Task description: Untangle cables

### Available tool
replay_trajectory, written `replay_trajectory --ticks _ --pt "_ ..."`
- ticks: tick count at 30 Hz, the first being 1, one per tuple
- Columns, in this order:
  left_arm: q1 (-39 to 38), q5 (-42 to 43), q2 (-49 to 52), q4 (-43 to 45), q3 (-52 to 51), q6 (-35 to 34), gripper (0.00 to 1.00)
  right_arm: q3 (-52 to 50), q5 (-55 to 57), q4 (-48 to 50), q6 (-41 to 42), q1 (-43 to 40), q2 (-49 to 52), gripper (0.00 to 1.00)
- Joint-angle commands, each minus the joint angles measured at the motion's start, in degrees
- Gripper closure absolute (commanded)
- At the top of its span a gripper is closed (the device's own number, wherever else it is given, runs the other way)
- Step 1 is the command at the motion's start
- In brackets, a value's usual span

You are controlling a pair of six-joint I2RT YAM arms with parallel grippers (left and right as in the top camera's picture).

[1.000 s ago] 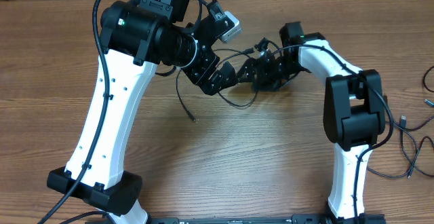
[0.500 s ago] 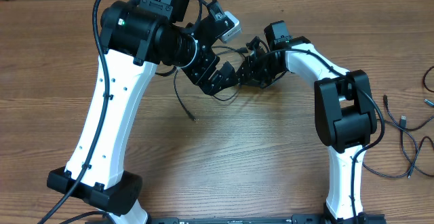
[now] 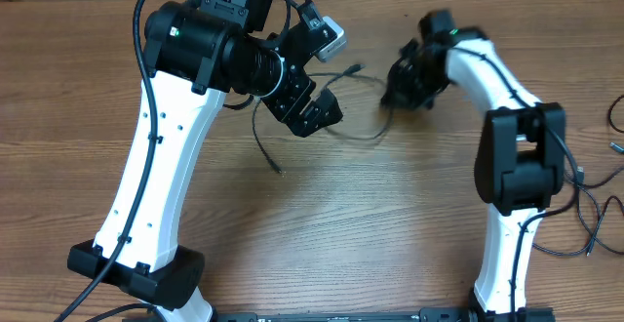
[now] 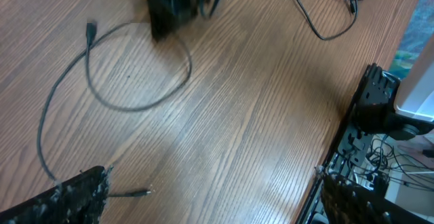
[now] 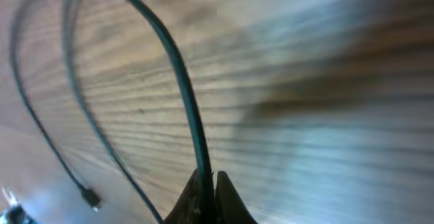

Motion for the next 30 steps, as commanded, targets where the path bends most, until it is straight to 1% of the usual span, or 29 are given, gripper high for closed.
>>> replay_trajectory --ticks 1,3,8,11,12,15,18,19,24,30 --pt "-0.11 -0.07 -0.24 0.04 0.02 0.00 0.00 11.82 3.98 -2.43 1.51 -4.83 -4.98 0.96" --pt "-0.11 -0.07 -0.24 0.04 0.02 0.00 0.00 17.84 3.93 -3.45 3.30 -8.09 -5.01 0.96" --pt "-0.11 -0.07 -0.24 0.04 0.02 0.00 0.00 27.39 4.81 -3.76 8.04 -15.30 -5.01 0.96" --pt "-0.11 -0.07 -0.24 0.04 0.02 0.00 0.00 32.98 5.84 -2.40 13.42 -21.99 -5.01 0.96" --pt "-0.11 -0.07 -0.24 0.04 0.02 0.00 0.00 34.47 5.84 -1.38 16.37 -24.90 -5.01 0.96" --pt "-0.11 -0.07 -0.24 0.04 0.02 0.00 0.00 34.95 5.90 1.88 22.21 -30.58 -5.01 0.96" --pt "-0.11 -0.07 -0.24 0.04 0.02 0.00 0.00 34.93 10.08 3.23 22.12 -32.76 -4.98 0.96" --pt "-0.11 -0.07 -0.24 0.04 0.02 0.00 0.00 34.93 13.55 3.04 20.92 -32.98 -4.98 0.96" --pt "-0.11 -0.07 -0.24 0.04 0.02 0.00 0.00 33.68 23.67 2.23 14.67 -32.52 -4.50 0.96" --pt "-0.11 -0.07 -0.24 0.04 0.02 0.00 0.00 33.24 25.33 0.72 14.10 -32.50 -0.68 0.96"
